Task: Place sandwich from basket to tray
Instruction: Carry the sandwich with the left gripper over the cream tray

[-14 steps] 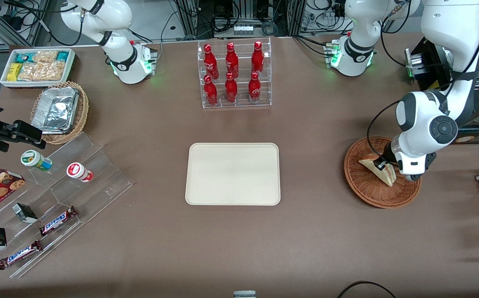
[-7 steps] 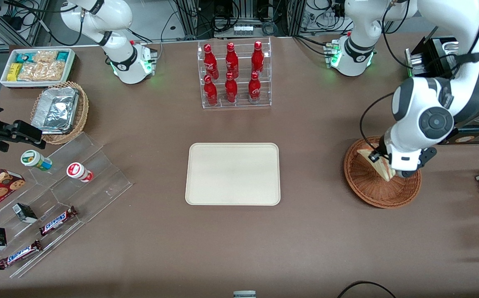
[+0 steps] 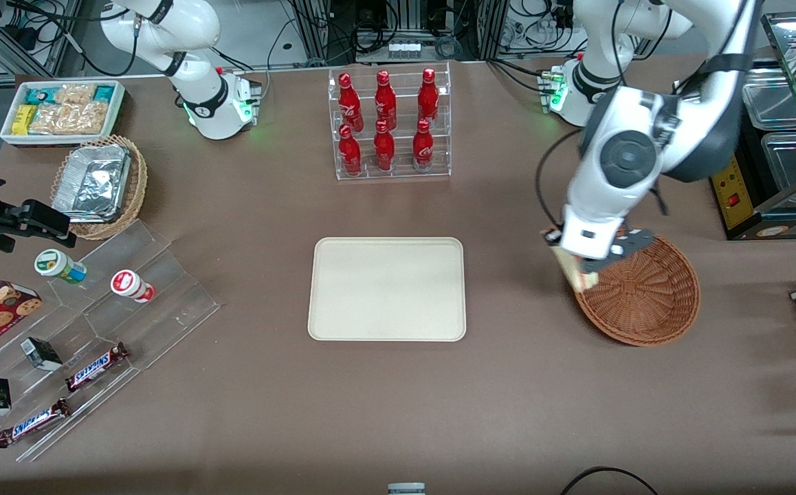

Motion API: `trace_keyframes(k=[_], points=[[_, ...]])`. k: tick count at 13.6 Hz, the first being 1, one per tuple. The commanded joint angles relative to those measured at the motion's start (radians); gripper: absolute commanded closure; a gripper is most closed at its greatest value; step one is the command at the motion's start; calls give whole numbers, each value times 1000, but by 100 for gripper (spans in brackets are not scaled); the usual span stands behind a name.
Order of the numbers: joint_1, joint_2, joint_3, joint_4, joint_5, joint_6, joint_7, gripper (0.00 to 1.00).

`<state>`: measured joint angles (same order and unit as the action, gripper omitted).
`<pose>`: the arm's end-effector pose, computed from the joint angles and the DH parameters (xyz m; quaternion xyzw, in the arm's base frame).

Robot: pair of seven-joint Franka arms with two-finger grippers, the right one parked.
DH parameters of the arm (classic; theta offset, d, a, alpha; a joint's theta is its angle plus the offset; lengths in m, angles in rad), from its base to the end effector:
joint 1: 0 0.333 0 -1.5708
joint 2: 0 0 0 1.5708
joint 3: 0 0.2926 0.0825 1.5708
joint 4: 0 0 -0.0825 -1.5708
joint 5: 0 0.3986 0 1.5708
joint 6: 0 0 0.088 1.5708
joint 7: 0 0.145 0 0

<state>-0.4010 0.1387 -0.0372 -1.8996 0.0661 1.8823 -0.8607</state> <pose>0.5281 -0.2391 0.3487 -0.9770 -0.1967 0.0450 0.0693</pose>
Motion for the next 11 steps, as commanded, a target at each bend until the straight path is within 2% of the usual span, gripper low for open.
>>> trace_keyframes(k=[1, 3, 6, 9, 11], points=[[-88, 91, 11, 111, -34, 0, -9, 83], [-139, 160, 11, 167, -80, 64, -9, 83], [-209, 246, 11, 235, -77, 92, -8, 83], [-303, 310, 13, 241, -52, 187, -5, 83], [-357, 370, 16, 255, 4, 195, -32, 83]])
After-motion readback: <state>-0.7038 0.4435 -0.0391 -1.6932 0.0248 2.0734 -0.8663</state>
